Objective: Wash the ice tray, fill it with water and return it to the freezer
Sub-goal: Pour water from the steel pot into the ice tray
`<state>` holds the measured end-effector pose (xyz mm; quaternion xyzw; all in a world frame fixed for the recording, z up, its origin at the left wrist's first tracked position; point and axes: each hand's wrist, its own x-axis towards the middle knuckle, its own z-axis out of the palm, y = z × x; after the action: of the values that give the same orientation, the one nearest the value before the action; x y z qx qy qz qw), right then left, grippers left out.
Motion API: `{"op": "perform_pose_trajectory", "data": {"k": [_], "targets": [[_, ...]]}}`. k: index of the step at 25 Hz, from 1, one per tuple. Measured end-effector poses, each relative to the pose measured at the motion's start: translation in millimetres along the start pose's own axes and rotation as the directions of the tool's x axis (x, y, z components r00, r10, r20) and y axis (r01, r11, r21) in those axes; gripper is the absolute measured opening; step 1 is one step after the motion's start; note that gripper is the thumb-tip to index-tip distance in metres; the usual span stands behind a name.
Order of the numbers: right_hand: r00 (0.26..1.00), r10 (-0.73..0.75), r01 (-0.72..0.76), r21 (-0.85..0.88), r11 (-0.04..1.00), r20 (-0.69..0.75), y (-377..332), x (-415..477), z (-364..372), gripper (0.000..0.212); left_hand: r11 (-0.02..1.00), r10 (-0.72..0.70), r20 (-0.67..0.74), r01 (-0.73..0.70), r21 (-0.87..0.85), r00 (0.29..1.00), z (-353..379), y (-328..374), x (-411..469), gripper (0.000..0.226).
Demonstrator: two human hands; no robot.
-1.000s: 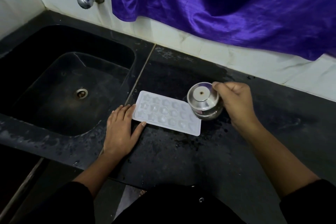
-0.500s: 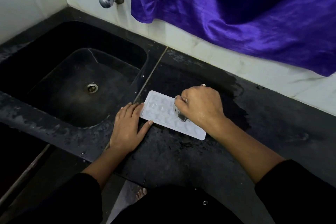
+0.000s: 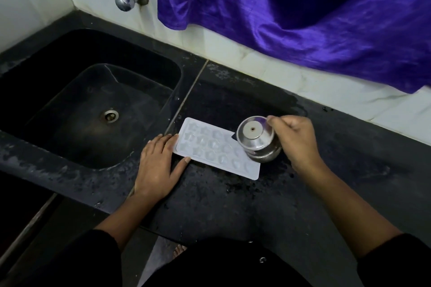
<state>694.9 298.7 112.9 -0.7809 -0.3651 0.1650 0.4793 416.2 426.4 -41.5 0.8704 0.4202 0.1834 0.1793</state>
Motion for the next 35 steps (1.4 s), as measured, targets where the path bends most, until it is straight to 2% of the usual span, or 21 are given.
{"op": "perform_pose_trajectory", "data": {"k": [2, 4, 6, 8, 11, 15, 18, 20, 22, 25, 27, 29, 31, 32, 33, 35], "targets": [[0.996, 0.085, -0.079, 0.158, 0.984, -0.029, 3, -1, -3, 0.053, 1.000, 0.001, 0.000, -0.001, -0.001, 1.000, 0, 0, 0, 0.070], [0.997, 0.074, -0.068, 0.181, 0.981, -0.027, -3, 2, 1, 0.052, 1.000, -0.007, 0.007, 0.007, -0.001, 1.000, 0, 1, 1, 0.071], [0.999, -0.049, 0.048, 0.066, 0.997, 0.014, -13, 8, 9, 0.053, 1.000, -0.011, 0.011, 0.011, 0.001, 1.000, 0, 0, 1, 0.072], [0.976, -0.197, 0.209, -0.169, 0.963, 0.088, -26, 13, 23, 0.053, 1.000, -0.012, 0.010, 0.011, 0.006, 1.000, 0, 0, 1, 0.073], [0.917, -0.318, 0.396, -0.478, 0.784, 0.240, -48, 13, 50, 0.050, 1.000, -0.016, 0.007, 0.016, 0.004, 1.000, 1, 0, 1, 0.073], [0.840, -0.360, 0.543, -0.620, 0.566, 0.407, -65, 7, 78, 0.049, 1.000, -0.015, 0.000, 0.015, 0.003, 1.000, 0, 1, 0, 0.073], [0.814, -0.373, 0.580, -0.636, 0.509, 0.445, -69, 5, 87, 0.052, 1.000, -0.020, -0.001, 0.020, -0.003, 1.000, 0, 1, 0, 0.073], [0.839, -0.361, 0.544, -0.617, 0.568, 0.407, -65, 7, 83, 0.051, 1.000, -0.017, -0.003, 0.017, -0.005, 1.000, 0, 1, 0, 0.073], [0.894, -0.312, 0.443, -0.543, 0.713, 0.320, -53, 13, 72, 0.052, 1.000, -0.017, -0.007, 0.017, -0.010, 1.000, 0, 0, 0, 0.073], [0.969, -0.167, 0.211, -0.256, 0.944, 0.182, -30, 19, 48, 0.055, 1.000, -0.018, -0.005, 0.018, -0.012, 1.000, 0, 1, 0, 0.073], [0.993, -0.030, 0.029, 0.012, 1.000, 0.112, -23, 17, 36, 0.054, 1.000, -0.014, -0.005, 0.014, -0.009, 1.000, 0, 0, 0, 0.073], [0.994, 0.083, -0.097, 0.206, 0.974, 0.074, -25, 14, 30, 0.045, 1.000, -0.014, 0.001, 0.014, -0.001, 1.000, 0, 0, 0, 0.073], [0.993, 0.098, -0.114, 0.279, 0.954, 0.069, -33, 16, 31, 0.041, 1.000, -0.016, 0.005, 0.015, 0.002, 1.000, 0, 0, 0, 0.073], [0.996, 0.055, -0.074, 0.273, 0.959, 0.075, -38, 18, 33, 0.043, 1.000, -0.016, 0.006, 0.016, 0.002, 1.000, 0, 0, 0, 0.073], [0.996, -0.012, -0.008, 0.235, 0.972, 0.085, -43, 20, 36, 0.047, 1.000, -0.016, 0.007, 0.016, 0.002, 1.000, 0, 0, 0, 0.073], [0.977, -0.170, 0.167, 0.040, 0.985, 0.129, -53, 24, 46, 0.053, 1.000, -0.016, 0.008, 0.016, 0.002, 1.000, 1, 0, 0, 0.073]]}}
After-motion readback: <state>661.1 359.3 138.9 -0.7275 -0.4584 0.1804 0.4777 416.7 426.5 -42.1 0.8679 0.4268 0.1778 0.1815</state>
